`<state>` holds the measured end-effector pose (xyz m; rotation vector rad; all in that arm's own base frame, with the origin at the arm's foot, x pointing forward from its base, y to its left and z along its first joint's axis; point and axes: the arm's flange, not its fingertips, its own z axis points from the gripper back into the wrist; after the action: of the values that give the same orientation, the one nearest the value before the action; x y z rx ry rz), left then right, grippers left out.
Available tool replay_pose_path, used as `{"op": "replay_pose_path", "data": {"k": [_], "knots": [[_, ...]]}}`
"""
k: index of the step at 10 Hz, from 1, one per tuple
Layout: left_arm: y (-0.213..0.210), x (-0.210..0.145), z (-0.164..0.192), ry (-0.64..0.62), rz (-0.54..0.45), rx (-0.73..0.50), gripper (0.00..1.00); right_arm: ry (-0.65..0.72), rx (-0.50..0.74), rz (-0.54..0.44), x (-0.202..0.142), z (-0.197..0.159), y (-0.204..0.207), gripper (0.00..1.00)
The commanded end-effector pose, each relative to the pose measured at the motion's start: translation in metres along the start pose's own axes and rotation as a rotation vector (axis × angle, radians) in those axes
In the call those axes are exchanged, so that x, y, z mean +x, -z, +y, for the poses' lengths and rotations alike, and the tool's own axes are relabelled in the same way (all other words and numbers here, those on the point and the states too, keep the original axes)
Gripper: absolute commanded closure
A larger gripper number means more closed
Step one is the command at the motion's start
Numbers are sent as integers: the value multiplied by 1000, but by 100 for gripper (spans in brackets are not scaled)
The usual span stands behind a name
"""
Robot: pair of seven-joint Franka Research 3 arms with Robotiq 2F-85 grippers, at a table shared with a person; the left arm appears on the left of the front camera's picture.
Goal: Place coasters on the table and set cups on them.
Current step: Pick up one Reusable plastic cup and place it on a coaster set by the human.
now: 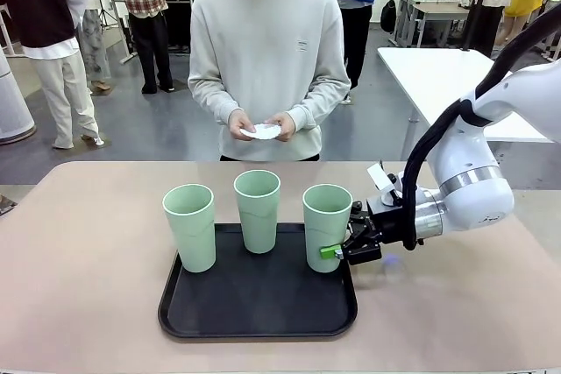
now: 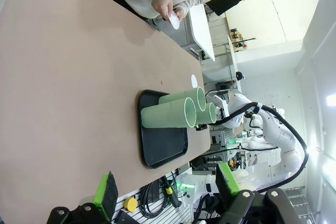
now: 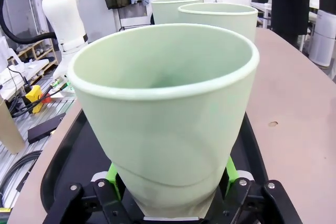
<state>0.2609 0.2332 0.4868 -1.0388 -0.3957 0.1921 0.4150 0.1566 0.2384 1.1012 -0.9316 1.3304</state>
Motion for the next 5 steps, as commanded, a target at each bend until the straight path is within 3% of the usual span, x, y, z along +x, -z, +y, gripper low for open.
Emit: {"op": "replay_pose_path", "data": {"k": [1, 2, 5], "knots": [[-1, -1, -1, 3, -3, -14, 0, -25, -23, -34, 2, 2, -1, 100], [-1, -1, -1, 3, -3, -14, 0, -14, -38, -33, 17, 11, -4, 100], [-1, -1, -1, 3, -3, -14, 0, -101, -42, -79, 108, 44, -29, 100]]}}
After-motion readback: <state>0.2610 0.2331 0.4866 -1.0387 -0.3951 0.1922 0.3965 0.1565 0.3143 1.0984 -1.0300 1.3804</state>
